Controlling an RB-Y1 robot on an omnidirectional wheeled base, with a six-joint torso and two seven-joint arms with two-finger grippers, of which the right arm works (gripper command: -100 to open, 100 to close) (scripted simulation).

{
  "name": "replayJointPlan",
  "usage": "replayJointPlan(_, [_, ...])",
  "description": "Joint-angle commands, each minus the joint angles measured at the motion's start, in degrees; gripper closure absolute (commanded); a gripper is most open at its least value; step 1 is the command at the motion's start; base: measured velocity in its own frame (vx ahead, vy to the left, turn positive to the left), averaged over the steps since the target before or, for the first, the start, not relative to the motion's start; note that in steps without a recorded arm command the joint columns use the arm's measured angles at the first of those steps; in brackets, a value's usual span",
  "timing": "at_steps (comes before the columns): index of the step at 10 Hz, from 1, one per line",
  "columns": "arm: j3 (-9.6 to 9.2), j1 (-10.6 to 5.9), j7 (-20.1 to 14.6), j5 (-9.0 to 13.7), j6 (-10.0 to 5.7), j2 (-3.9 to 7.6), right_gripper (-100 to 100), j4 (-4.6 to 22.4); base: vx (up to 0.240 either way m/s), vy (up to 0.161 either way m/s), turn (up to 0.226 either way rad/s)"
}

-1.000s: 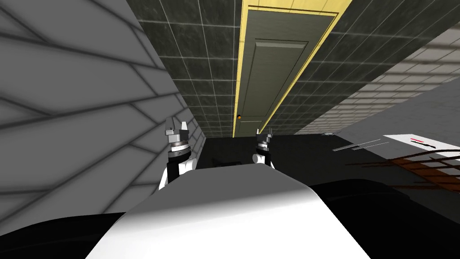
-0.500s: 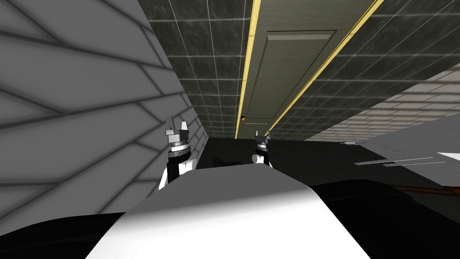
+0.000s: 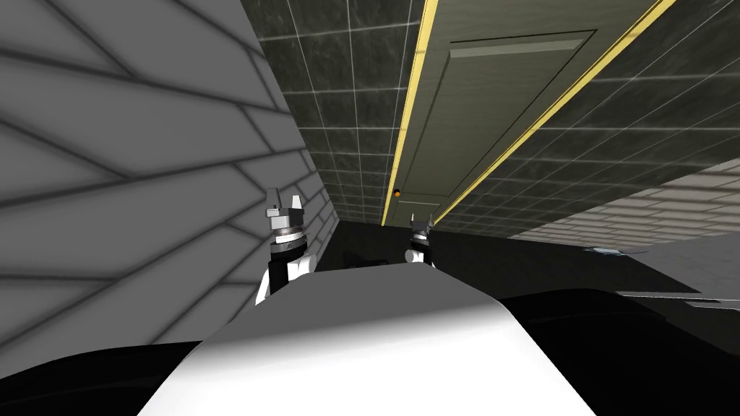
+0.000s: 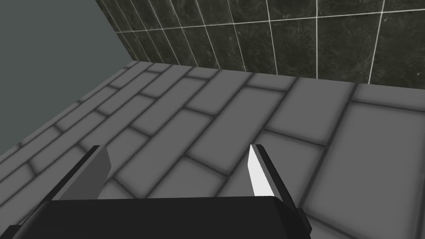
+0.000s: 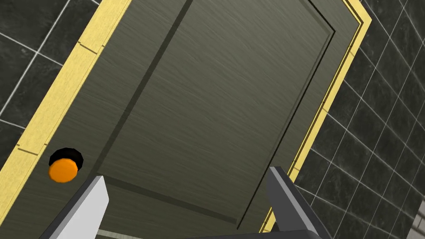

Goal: Pull the door open

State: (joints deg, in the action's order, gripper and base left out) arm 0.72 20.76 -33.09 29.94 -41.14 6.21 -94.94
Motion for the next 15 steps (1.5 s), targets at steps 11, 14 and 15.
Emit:
replayJointPlan(11, [-1.31, -2.51, -11.67, 9.25, -4.58, 1.38, -100, 14.45, 0.083, -0.061, 0.174])
replayJointPlan(14, [-1.59, -3.10, -14.46, 11.51, -5.60, 1.68, -100, 17.85, 0.067, -0.063, 0.168])
replayJointPlan(15, [-1.76, -3.47, -16.21, 12.91, -6.24, 1.84, -100, 19.98, 0.080, -0.083, 0.262])
